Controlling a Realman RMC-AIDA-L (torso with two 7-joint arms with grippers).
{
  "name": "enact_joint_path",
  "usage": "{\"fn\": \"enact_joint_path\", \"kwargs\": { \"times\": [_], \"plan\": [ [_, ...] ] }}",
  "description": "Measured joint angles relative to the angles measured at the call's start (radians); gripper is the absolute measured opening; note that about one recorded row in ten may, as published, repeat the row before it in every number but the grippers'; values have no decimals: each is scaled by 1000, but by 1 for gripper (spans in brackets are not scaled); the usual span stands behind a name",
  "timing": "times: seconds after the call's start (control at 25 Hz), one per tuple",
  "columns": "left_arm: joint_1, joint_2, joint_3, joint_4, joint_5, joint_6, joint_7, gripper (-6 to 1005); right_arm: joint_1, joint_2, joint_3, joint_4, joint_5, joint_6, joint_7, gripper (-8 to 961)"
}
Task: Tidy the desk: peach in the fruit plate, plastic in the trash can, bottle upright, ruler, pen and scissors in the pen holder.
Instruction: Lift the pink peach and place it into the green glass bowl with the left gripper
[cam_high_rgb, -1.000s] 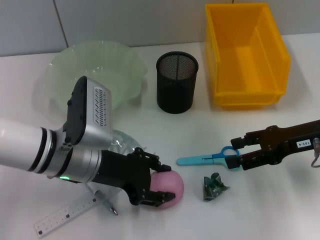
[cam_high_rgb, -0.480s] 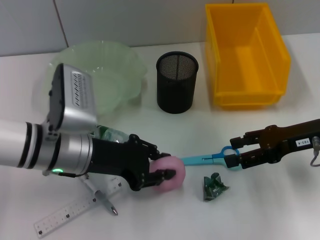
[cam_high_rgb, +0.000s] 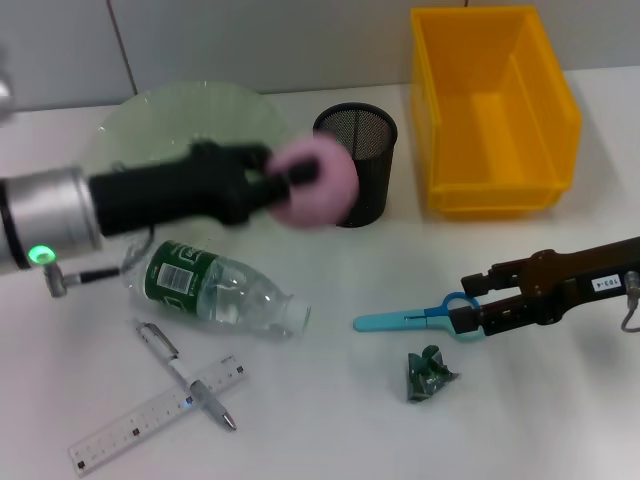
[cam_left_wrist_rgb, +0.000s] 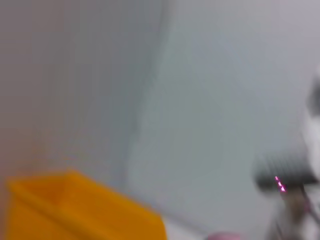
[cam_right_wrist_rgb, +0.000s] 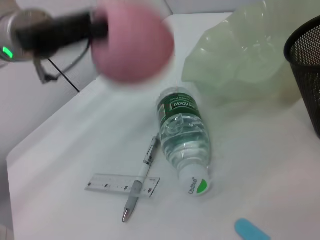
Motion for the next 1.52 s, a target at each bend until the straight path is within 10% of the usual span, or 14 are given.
{"fn": "enact_joint_path", "kwargs": {
  "times": [0.56, 1.08, 1.52],
  "plan": [
    [-79, -12, -72, -396, -493, -309, 481, 198, 12, 9, -1, 1, 1, 15, -1, 740],
    [-122, -12, -49, -473, -534, -520, 707, 107, 11, 16, -10, 1, -2, 19, -1, 733],
    [-119, -12, -37, -473, -532, -536, 702, 404, 19, 16, -12, 1, -14, 19, 2, 727]
  ]
}}
